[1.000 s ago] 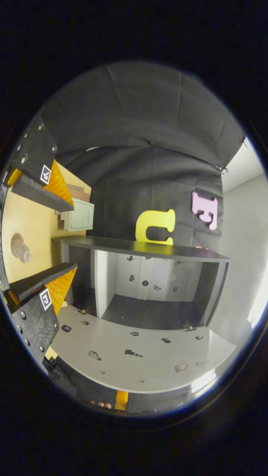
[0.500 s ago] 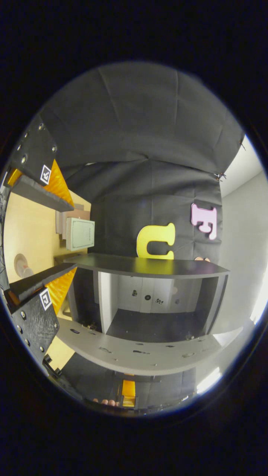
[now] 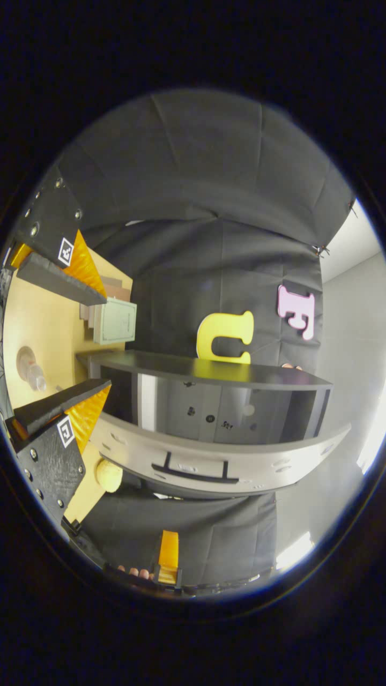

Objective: Open the cabinet door with the right hand, grasp the bottle in the cabinet with the left hand and place it on the coaster, then close the cabinet door with the right hand.

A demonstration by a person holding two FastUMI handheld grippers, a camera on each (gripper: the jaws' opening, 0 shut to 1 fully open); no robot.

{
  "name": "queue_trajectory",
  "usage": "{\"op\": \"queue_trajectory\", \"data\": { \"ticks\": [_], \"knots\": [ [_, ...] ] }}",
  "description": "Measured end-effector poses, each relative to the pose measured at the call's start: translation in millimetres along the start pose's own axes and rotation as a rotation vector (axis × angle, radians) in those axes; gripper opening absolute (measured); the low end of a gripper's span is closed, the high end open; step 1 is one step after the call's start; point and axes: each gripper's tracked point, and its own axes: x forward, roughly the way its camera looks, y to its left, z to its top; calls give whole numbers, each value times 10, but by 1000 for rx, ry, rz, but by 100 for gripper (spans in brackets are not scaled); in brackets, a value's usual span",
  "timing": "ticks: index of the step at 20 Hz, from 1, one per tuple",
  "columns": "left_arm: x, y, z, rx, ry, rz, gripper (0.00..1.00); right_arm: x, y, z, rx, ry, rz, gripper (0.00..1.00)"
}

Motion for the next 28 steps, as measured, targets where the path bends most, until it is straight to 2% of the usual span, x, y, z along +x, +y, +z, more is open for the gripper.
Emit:
{"op": "queue_trajectory", "data": {
  "ticks": [1, 2, 4, 5, 6, 10, 14, 17, 18, 19, 21, 22, 23, 28],
  "knots": [
    [17, -97, 46, -5, -12, -1, 85, -17, -110, 17, 0, -3, -8, 93],
    [33, -209, 101, -11, -21, 0, 82, -36, -205, 33, -4, -3, -13, 93],
    [52, -386, 206, -18, -44, 16, 87, -85, -420, 83, -19, -19, -30, 93],
    [48, -456, 246, -18, -56, 25, 82, -116, -511, 111, -26, -27, -31, 93],
    [40, -537, 300, -17, -69, 34, 82, -137, -570, 119, -32, -34, -27, 93],
    [-67, -785, 354, 1, -95, 90, 82, -250, -826, 90, -69, -41, 15, 93],
    [-171, -989, 353, 20, -107, 151, 82, -171, -983, 244, -65, -43, 92, 93],
    [-317, -1081, 369, 4, -129, 196, 84, -83, -1062, 472, -70, -94, 128, 93],
    [-322, -1112, 351, -12, -123, 195, 85, -92, -1106, 458, -74, -90, 116, 93],
    [-300, -1171, 345, -31, -121, 185, 82, -80, -1144, 449, -69, -84, 104, 93],
    [-283, -1189, 428, -57, -136, 180, 85, -48, -1111, 440, -49, -71, 102, 93],
    [-281, -1184, 452, -54, -138, 174, 82, -37, -1099, 445, -43, -66, 97, 93],
    [-288, -1152, 489, -45, -138, 176, 85, -26, -1100, 430, -35, -57, 89, 93],
    [-317, -961, 674, -26, -188, 174, 82, 57, -995, 336, -8, -34, 77, 93]
  ]
}}
